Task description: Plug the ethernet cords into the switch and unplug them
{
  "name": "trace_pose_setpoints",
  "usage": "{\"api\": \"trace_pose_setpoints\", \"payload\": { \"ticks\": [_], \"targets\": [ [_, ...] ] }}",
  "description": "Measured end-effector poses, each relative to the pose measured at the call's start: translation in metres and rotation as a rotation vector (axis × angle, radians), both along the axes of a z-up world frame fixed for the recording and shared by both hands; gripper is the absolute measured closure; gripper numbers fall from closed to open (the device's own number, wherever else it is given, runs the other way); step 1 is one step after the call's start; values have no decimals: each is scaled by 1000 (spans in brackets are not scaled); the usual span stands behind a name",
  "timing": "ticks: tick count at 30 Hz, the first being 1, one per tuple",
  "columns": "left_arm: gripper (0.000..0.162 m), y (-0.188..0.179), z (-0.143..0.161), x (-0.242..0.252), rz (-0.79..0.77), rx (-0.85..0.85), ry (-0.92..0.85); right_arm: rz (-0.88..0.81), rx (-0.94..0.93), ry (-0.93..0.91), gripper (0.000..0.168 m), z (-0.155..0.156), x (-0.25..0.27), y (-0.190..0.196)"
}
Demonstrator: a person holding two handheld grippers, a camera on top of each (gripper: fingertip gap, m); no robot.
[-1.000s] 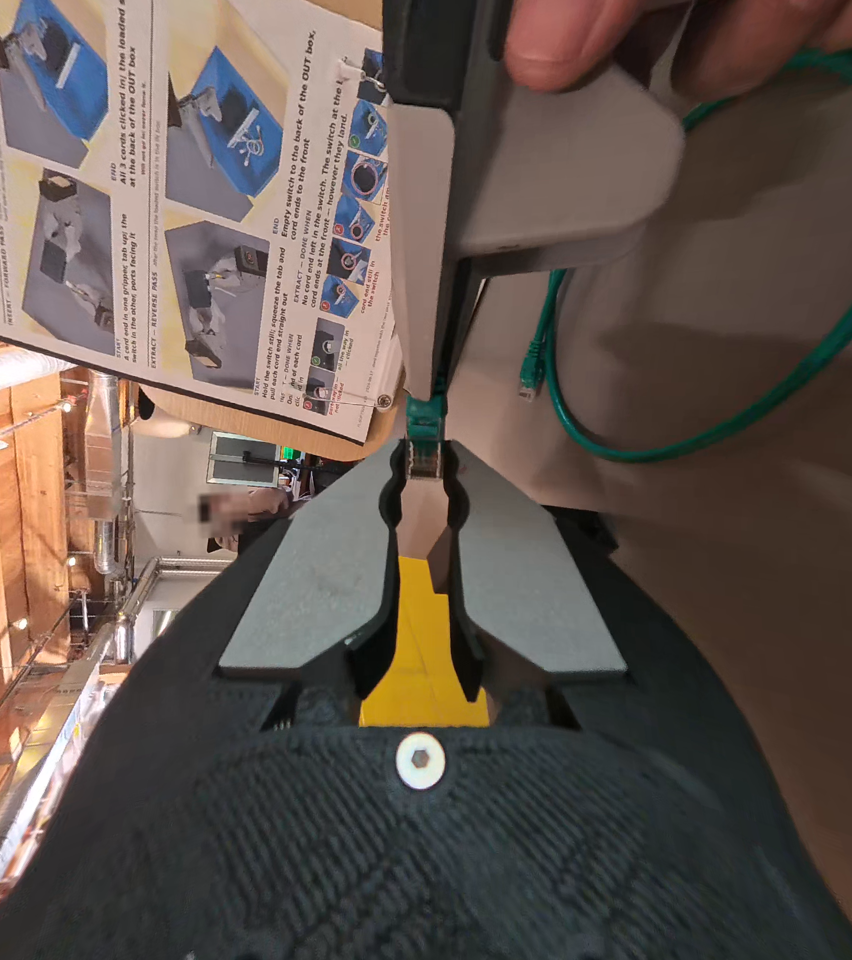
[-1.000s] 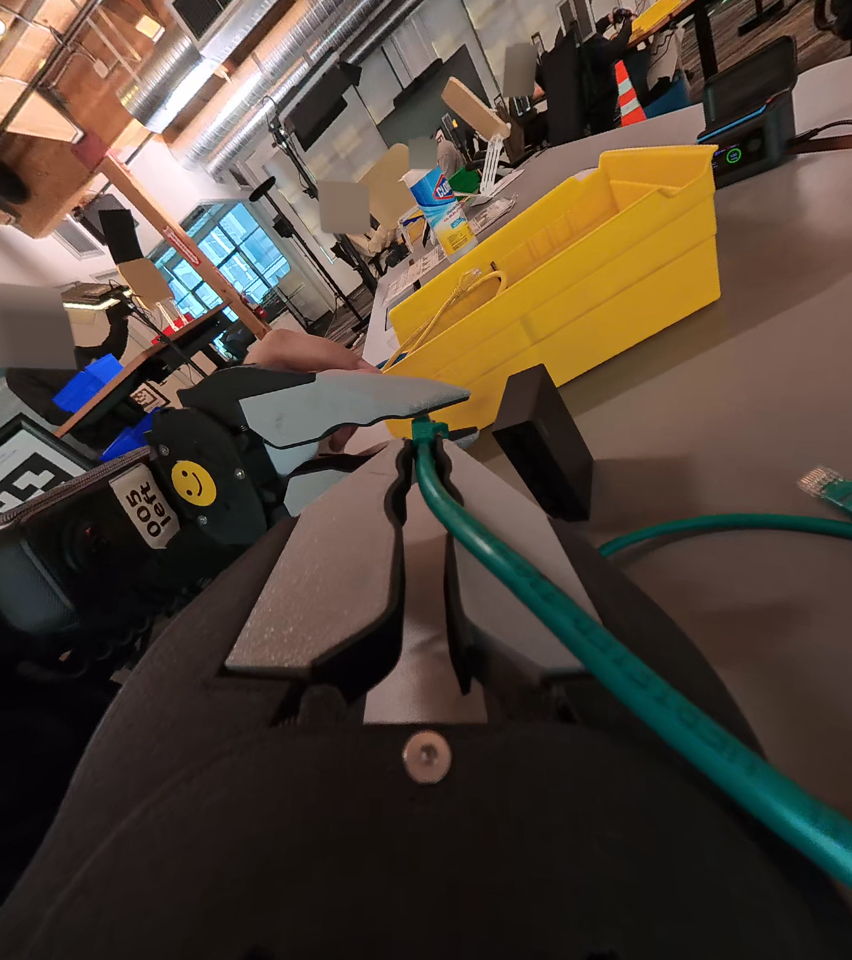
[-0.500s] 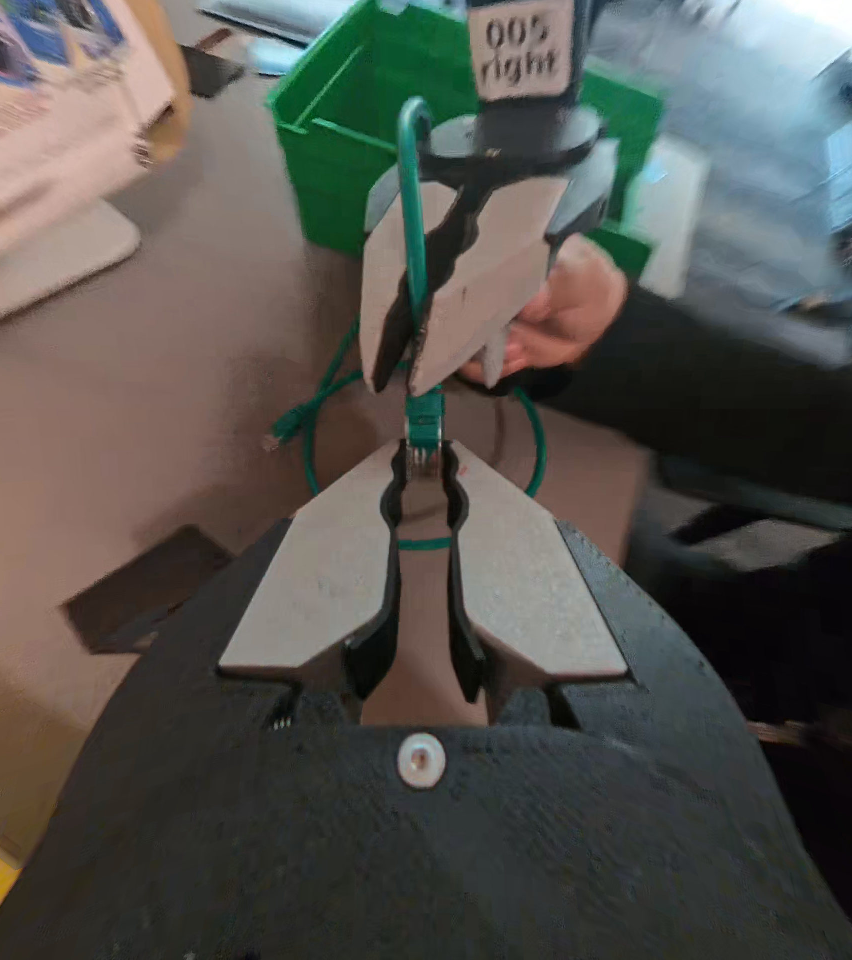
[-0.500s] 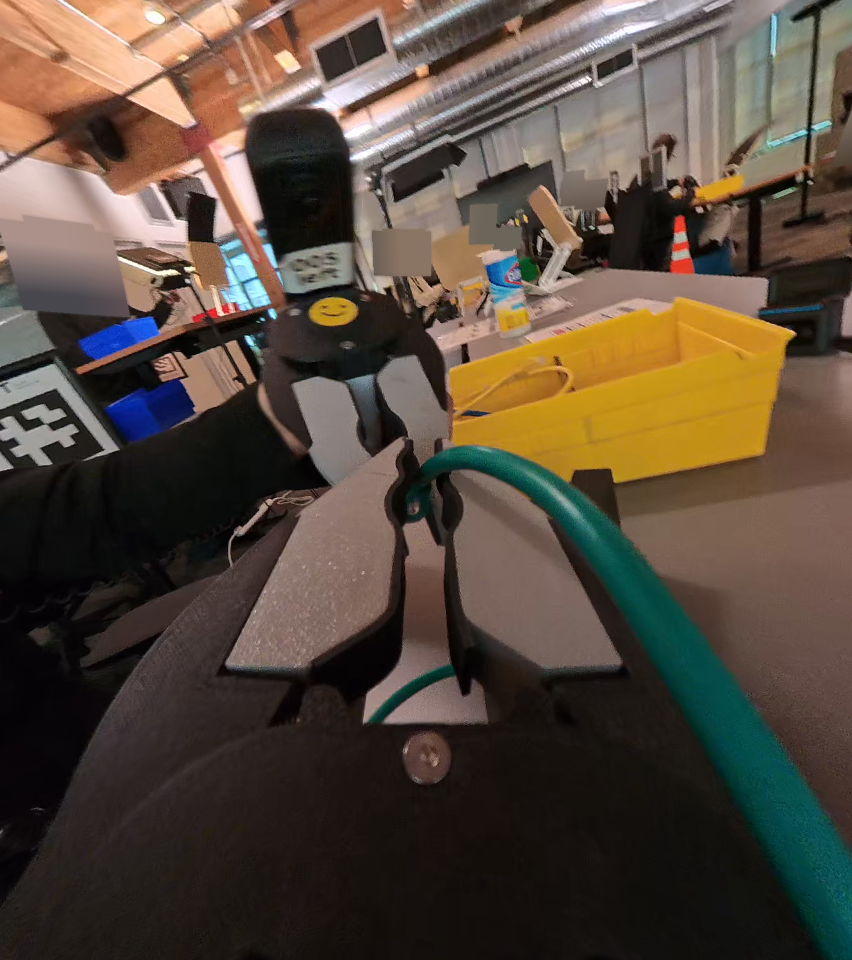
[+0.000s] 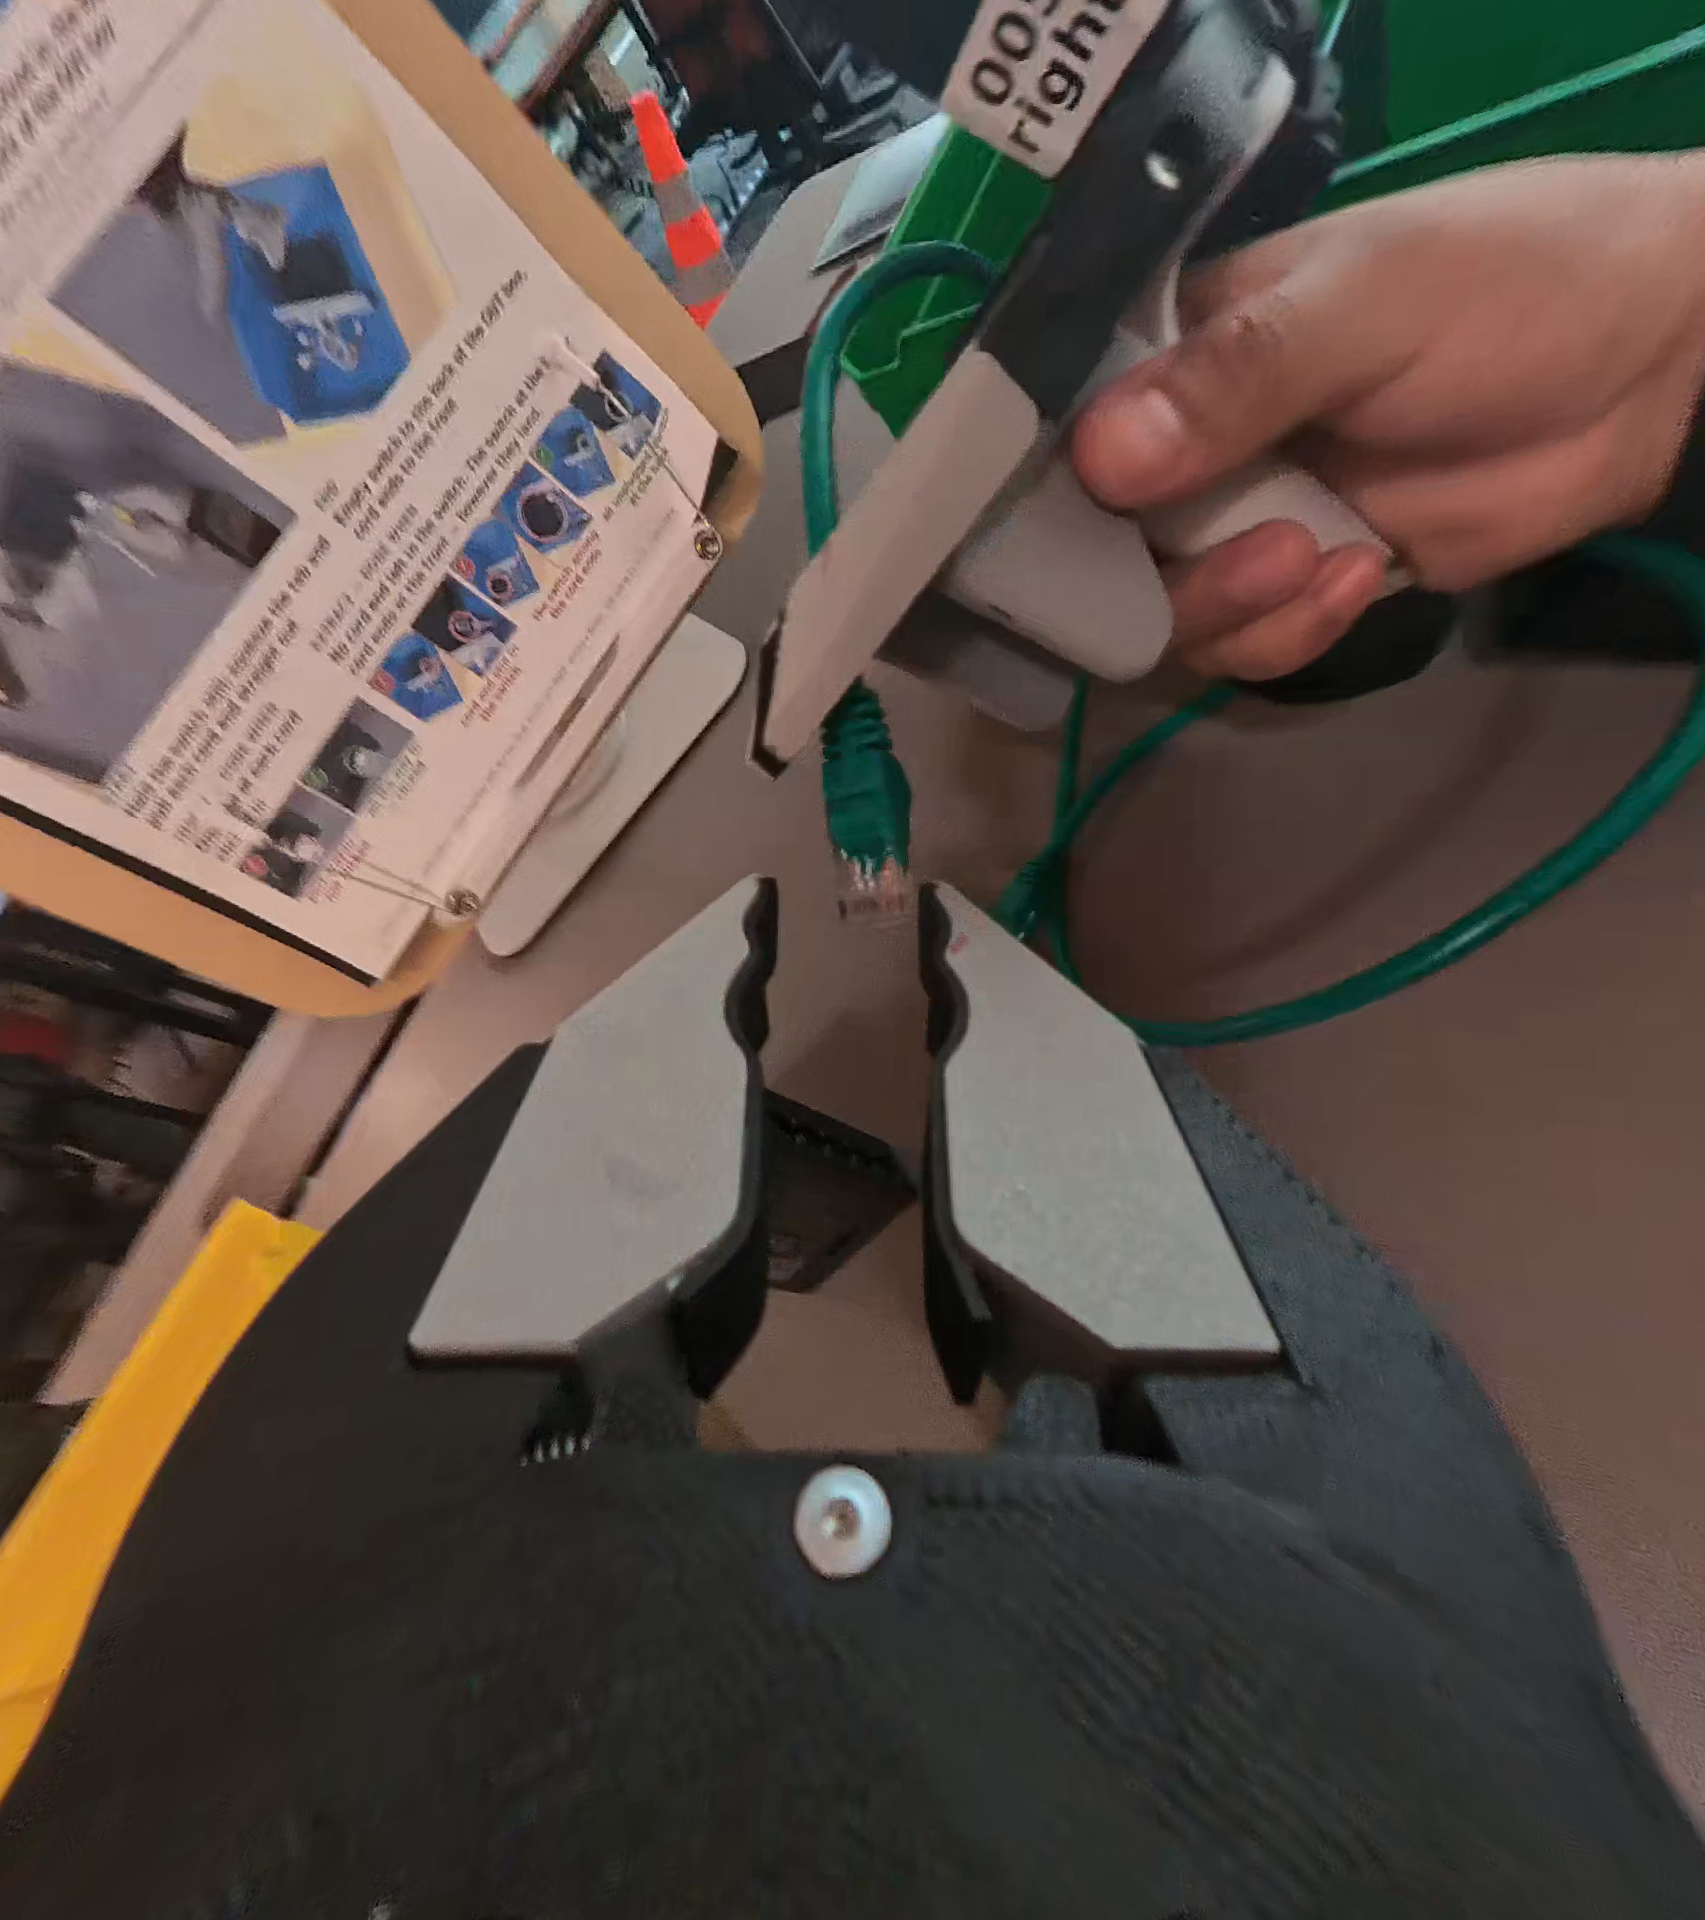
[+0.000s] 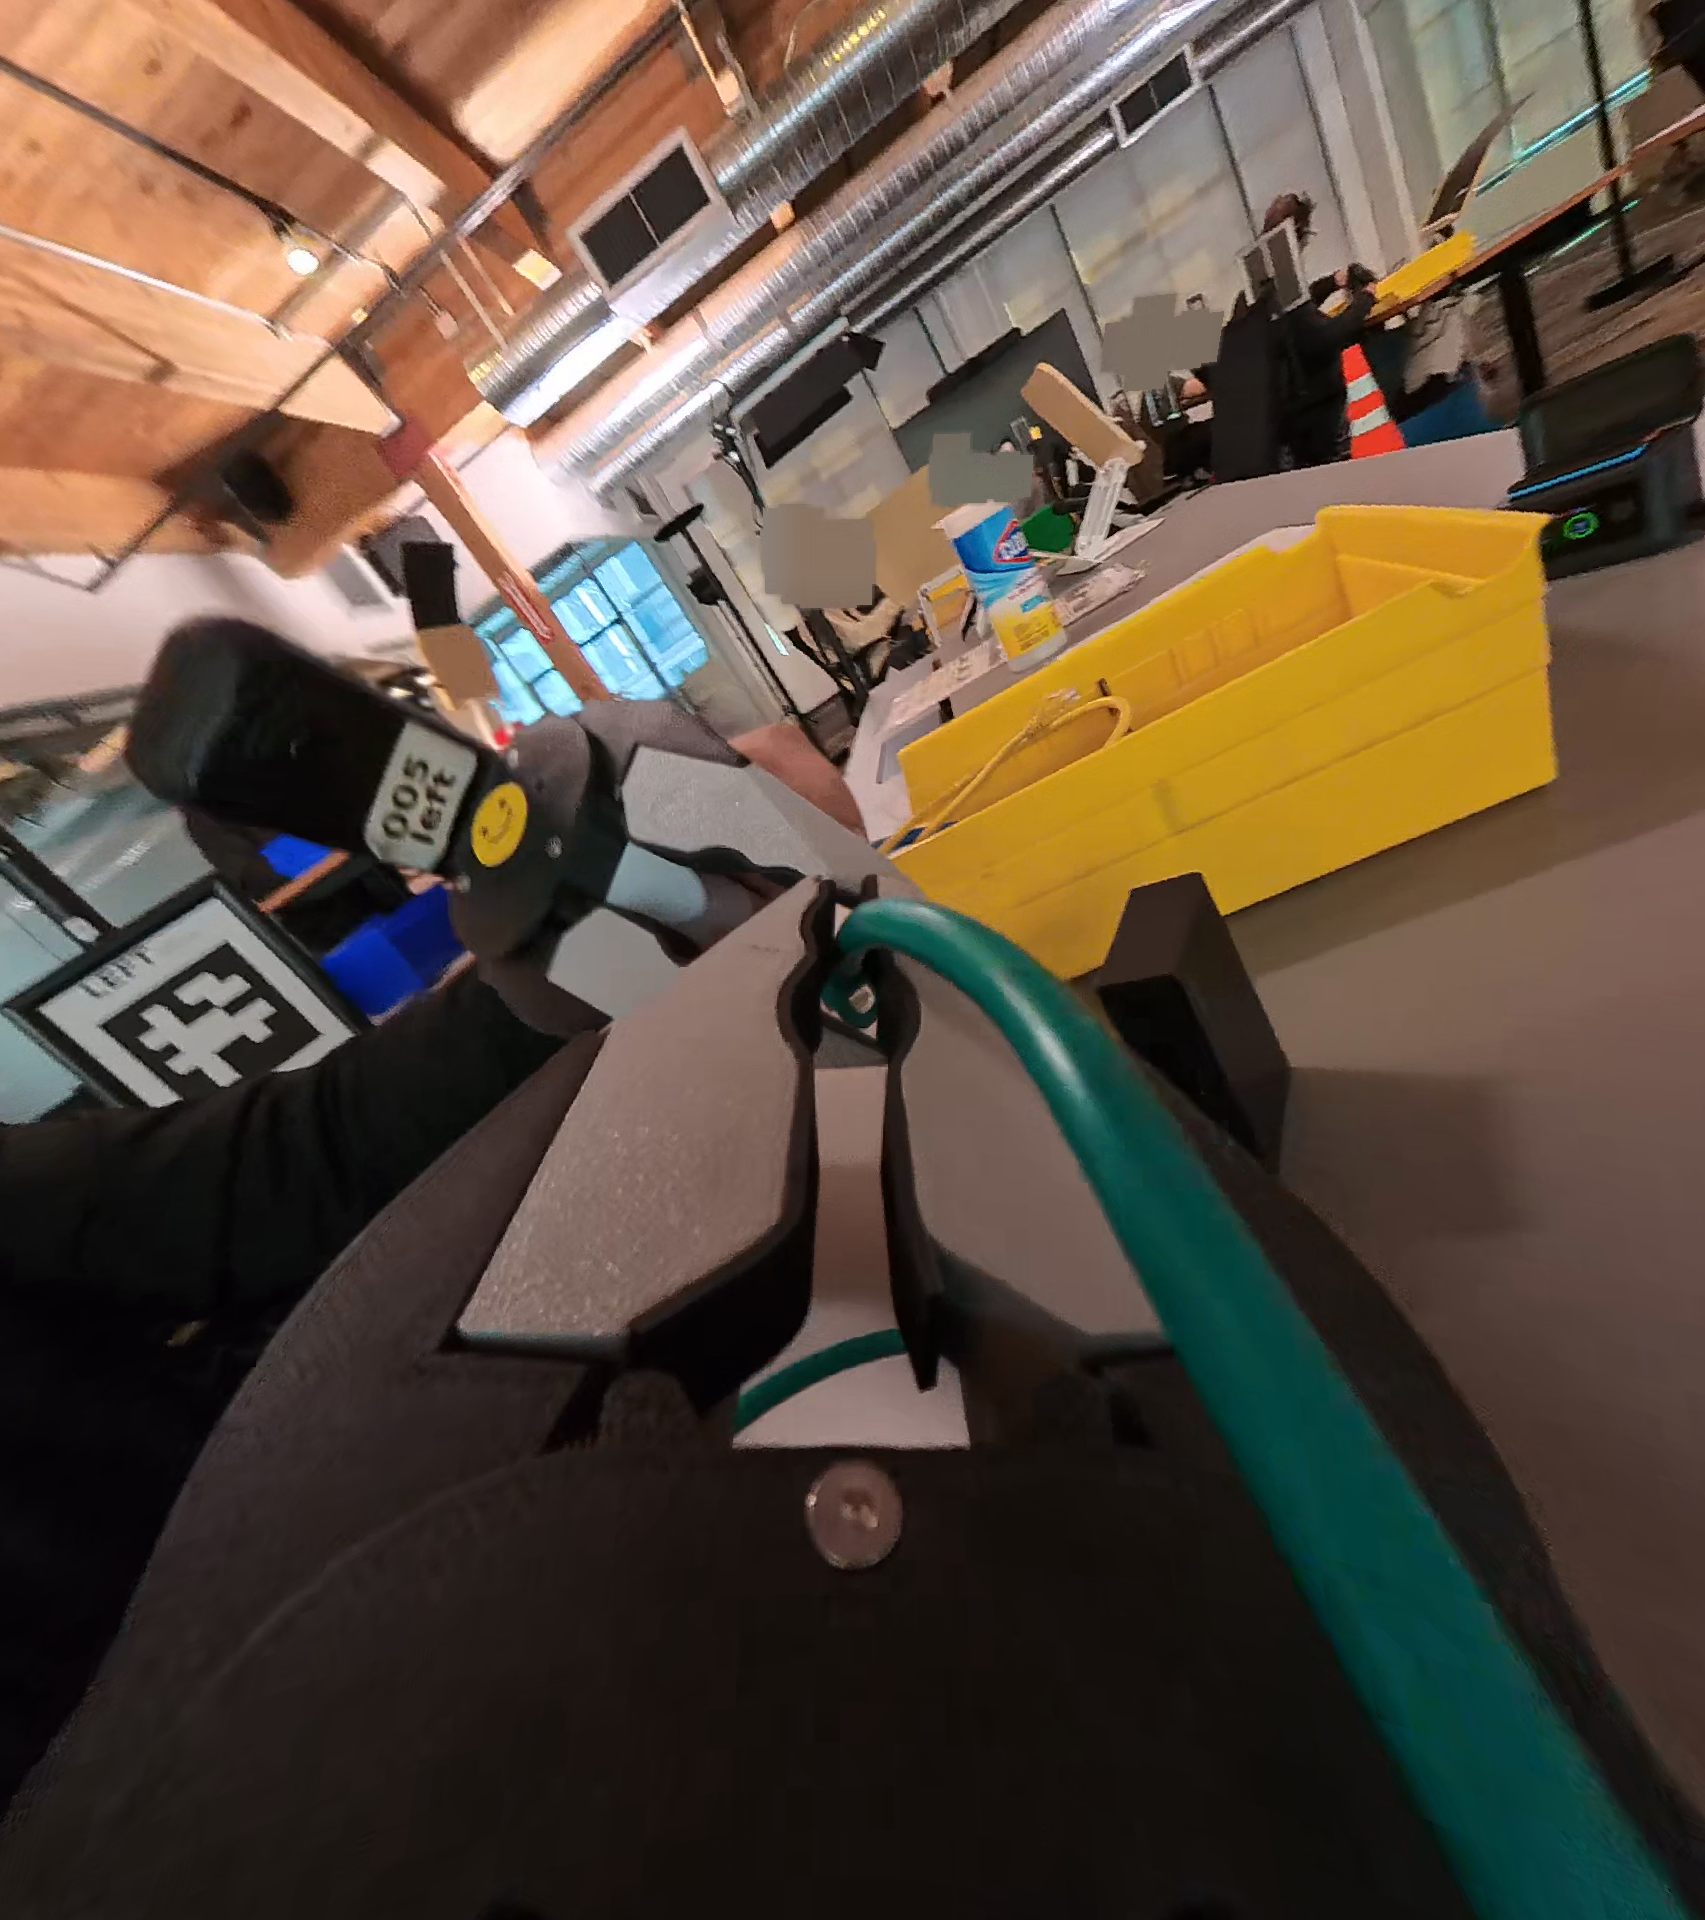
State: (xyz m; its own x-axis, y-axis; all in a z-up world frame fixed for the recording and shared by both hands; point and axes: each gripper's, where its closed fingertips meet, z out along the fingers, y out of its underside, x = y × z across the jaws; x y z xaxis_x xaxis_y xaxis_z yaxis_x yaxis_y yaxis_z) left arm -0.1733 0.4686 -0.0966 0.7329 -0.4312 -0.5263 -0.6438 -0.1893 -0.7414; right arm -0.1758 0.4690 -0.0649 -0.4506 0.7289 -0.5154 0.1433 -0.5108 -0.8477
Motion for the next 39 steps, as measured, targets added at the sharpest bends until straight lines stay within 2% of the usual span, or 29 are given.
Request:
{"api": "trace_pose_setpoints", "payload": {
  "ticks": [3, 7, 9, 12, 13, 15, 23, 26, 30, 31, 33, 34, 37, 39],
  "targets": [
    [149, 1, 1, 4, -3, 73, 108, 59, -81, 22, 167, 4, 1, -5],
    [149, 1, -1, 1, 3, 74, 176, 77, -113, 16, 167, 2, 1, -4],
    [150, -2, -5, 3, -17, -38, 11, 69, -73, 5, 167, 0, 0, -6],
    [149, -14, 3, 17, -112, -252, -423, 102, -54, 50, 166, 8, 4, -13],
    [150, -17, 9, 19, -134, -299, -555, 116, -57, 74, 161, 13, 6, -16],
    [151, -24, 19, 25, -197, -384, -754, 144, -47, 111, 160, 19, 10, -21],
    [151, -35, 33, 29, -306, -480, -1072, 147, 67, 164, 162, 25, 15, -32],
    [150, -25, 16, 18, -207, -394, -892, 78, 111, 87, 162, 12, 6, -24],
    [135, -18, 5, 3, -83, -278, -608, 36, 11, 33, 164, 5, 1, -8],
    [131, -16, 5, 1, -68, -230, -526, 41, -12, 28, 158, 5, 1, -6],
    [127, -13, 6, 0, -49, -126, -332, 40, -36, 18, 163, 4, 1, -5],
    [128, -11, 6, -2, -28, -66, -227, 33, -37, 7, 163, 2, -1, -4],
    [150, -5, 4, -7, 41, 58, 85, 18, -47, -15, 162, -3, -4, -2],
    [151, -2, -3, -5, 64, 58, 170, 15, -55, -21, 164, -4, -4, 0]
  ]
}}
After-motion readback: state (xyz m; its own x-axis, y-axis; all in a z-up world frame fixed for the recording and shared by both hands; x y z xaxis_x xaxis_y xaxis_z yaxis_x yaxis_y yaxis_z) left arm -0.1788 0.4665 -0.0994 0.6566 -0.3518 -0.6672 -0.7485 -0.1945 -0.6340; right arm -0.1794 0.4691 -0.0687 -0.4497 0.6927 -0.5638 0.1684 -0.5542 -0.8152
